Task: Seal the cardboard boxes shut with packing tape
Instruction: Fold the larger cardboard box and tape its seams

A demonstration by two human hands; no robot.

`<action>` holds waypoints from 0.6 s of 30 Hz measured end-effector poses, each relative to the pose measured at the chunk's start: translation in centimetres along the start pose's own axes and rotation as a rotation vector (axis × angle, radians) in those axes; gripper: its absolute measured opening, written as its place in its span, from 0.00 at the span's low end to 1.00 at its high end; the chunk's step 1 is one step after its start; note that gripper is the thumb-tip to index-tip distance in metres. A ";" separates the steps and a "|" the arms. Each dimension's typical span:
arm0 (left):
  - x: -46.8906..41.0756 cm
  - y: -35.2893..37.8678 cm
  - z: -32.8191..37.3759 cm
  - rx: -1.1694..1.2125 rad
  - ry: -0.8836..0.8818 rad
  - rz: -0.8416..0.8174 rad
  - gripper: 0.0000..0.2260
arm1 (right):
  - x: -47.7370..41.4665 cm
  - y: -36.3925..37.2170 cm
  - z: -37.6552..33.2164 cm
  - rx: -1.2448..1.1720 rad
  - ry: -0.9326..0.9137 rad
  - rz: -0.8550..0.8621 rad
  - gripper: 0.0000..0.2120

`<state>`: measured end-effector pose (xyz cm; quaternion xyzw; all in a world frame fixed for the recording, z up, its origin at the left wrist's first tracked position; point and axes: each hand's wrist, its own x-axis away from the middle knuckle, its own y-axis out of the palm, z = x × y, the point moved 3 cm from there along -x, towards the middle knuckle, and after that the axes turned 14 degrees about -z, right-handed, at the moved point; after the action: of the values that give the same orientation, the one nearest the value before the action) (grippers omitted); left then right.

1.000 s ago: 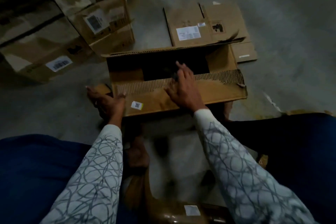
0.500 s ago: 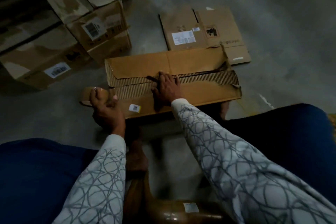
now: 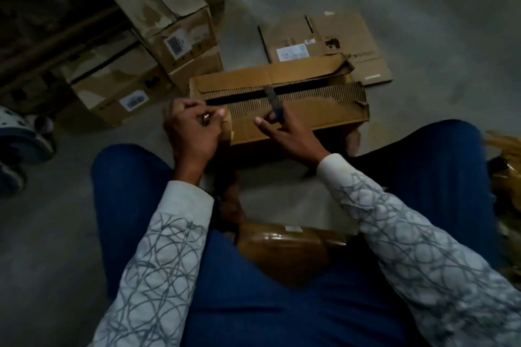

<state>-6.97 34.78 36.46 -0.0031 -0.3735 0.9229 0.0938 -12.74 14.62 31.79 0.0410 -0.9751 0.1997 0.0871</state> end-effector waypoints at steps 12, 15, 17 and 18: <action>9.9 2.6 5.1 0.596 0.024 -0.164 0.09 | 14.3 0.6 -4.3 -0.438 -0.010 0.058 0.13; 10.7 2.8 4.7 0.772 -0.074 -0.161 0.10 | 15.4 0.5 -4.5 -0.372 -0.022 0.071 0.13; 10.6 2.9 4.4 0.822 -0.117 -0.155 0.11 | 15.3 0.8 -4.4 -0.287 -0.004 0.073 0.13; 10.4 3.0 4.1 0.829 -0.135 -0.147 0.11 | 15.2 0.9 -4.5 -0.244 -0.001 0.071 0.13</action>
<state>-18.01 31.65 37.99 0.1220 0.0245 0.9840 0.1279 -27.06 16.56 38.30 -0.0043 -0.9931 0.0825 0.0837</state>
